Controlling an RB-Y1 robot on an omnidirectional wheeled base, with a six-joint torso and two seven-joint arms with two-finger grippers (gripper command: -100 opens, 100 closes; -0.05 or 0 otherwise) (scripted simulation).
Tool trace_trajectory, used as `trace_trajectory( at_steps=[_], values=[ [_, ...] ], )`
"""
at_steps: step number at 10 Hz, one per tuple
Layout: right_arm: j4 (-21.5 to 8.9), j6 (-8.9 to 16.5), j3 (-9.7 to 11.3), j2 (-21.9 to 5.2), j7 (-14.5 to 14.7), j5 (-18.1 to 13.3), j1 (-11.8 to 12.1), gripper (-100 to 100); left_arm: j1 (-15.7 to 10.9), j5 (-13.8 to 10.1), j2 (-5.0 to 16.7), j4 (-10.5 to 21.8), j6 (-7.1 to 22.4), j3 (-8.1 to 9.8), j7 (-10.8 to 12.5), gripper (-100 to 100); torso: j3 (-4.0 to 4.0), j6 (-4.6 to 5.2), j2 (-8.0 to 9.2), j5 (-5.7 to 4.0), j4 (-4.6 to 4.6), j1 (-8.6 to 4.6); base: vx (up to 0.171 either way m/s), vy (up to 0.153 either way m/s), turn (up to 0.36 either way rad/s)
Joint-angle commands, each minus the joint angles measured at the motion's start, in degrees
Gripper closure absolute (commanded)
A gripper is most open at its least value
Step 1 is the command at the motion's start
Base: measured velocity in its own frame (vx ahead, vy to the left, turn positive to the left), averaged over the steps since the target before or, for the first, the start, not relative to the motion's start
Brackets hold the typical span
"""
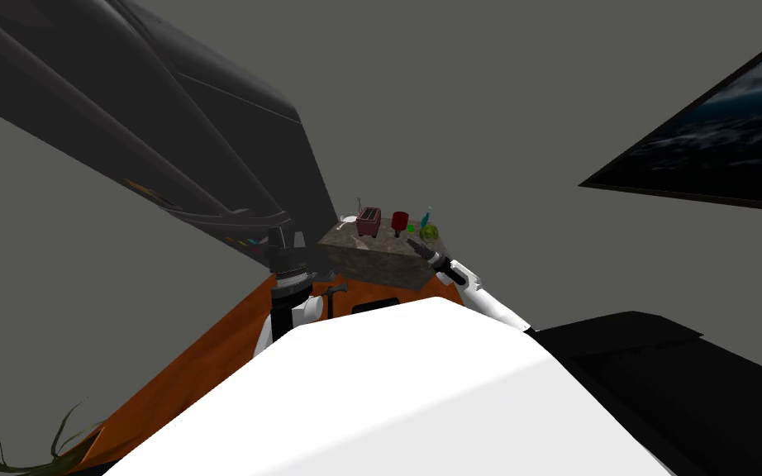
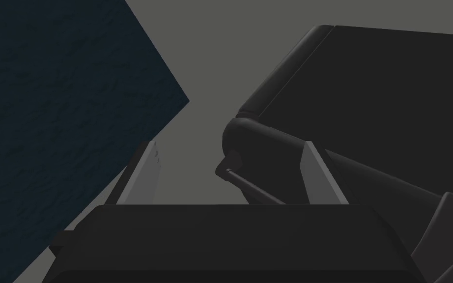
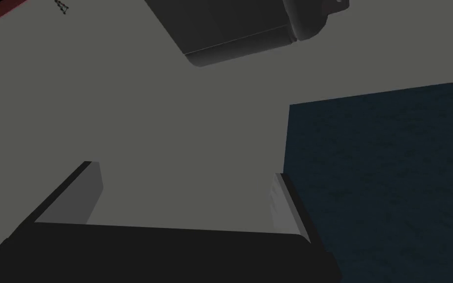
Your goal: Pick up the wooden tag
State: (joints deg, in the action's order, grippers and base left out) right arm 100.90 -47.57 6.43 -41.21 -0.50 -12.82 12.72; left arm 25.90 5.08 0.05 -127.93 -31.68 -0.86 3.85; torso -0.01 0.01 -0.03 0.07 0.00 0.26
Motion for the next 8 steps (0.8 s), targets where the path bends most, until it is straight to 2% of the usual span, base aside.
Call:
trace_trajectory(
  at_steps=[1,2,3,4,5,6,7,8],
  values=[
    [-1.7,-0.22,0.55,-1.19,0.82,-1.02,-0.25,-100,0.0,0.0,0.0,0.0,0.0,0.0,0.0,0,0.0,0.0,0.0,0.0,0.0,0.0,0.009,0.061,0.055],
    [-4.15,-0.29,1.22,-3.61,1.85,-2.74,-1.12,-100,0.0,0.0,0.0,0.0,0.0,0.0,0.0,0,0.01,0.02,0.02,-0.01,0.0,-0.05,0.006,0.066,0.105],
    [-6.27,-0.24,1.91,-5.22,2.96,-4.5,-1.93,-100,0.0,0.0,0.0,0.0,0.0,0.0,0.0,0,0.01,0.0,0.03,-0.02,0.0,-0.05,0.006,0.101,0.144],
    [-7.21,-0.24,1.91,-6.04,2.96,-4.5,-1.93,-100,0.0,0.0,0.0,0.0,0.0,0.0,0.0,0,0.01,0.0,0.02,0.01,0.0,0.06,0.01,0.08,0.043],
    [-9.91,-0.07,2.6,-7.92,4.13,-6.3,-2.68,-100,0.0,0.0,0.0,0.0,0.0,0.0,0.0,0,0.02,0.04,0.03,0.0,0.0,0.01,0.022,0.078,0.083],
    [-10.06,-0.07,2.6,-8.48,4.13,-6.3,-2.68,-100,0.0,0.0,0.0,0.0,0.0,0.0,0.0,0,0.0,0.01,0.0,0.0,0.0,0.01,0.014,0.061,0.049],
    [-12.07,0.21,3.28,-10.65,5.35,-8.13,-3.36,-100,0.0,0.0,0.0,0.0,0.0,0.0,0.0,0,0.01,0.03,0.02,-0.01,0.0,-0.06,0.016,0.068,0.101],
    [-12.95,0.21,3.28,-10.91,5.35,-8.13,-3.36,-100,0.0,0.0,0.0,0.0,0.0,0.0,0.0,0,0.01,0.01,0.01,-0.01,0.0,-0.04,0.018,0.05,0.043]
  ],
)
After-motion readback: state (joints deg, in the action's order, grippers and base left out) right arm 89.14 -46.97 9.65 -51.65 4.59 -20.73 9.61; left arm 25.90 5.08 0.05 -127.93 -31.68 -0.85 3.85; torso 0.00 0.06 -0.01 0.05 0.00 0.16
